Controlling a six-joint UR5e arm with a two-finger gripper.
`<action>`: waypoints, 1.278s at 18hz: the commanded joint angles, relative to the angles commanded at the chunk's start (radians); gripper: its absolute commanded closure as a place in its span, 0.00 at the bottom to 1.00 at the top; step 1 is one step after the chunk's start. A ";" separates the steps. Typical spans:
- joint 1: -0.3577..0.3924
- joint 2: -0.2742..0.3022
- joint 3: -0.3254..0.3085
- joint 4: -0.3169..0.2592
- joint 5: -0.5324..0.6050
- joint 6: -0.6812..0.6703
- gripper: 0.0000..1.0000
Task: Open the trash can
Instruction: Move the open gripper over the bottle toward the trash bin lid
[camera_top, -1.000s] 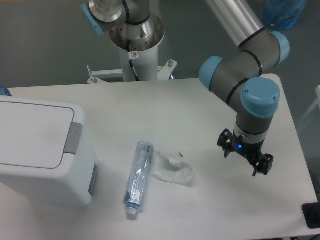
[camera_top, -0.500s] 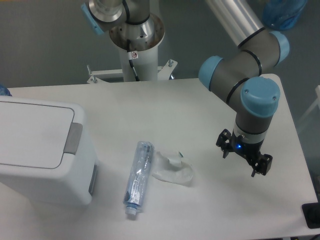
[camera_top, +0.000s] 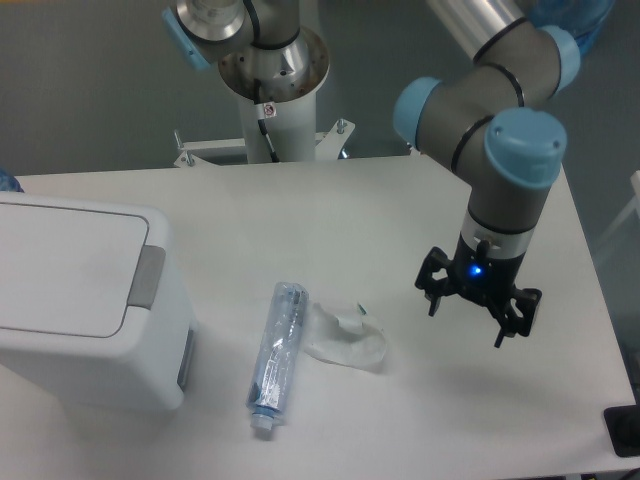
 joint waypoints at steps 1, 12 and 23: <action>-0.005 0.008 -0.002 0.000 -0.034 -0.032 0.00; -0.121 0.115 -0.014 0.009 -0.224 -0.379 0.00; -0.242 0.157 -0.051 0.071 -0.237 -0.465 0.00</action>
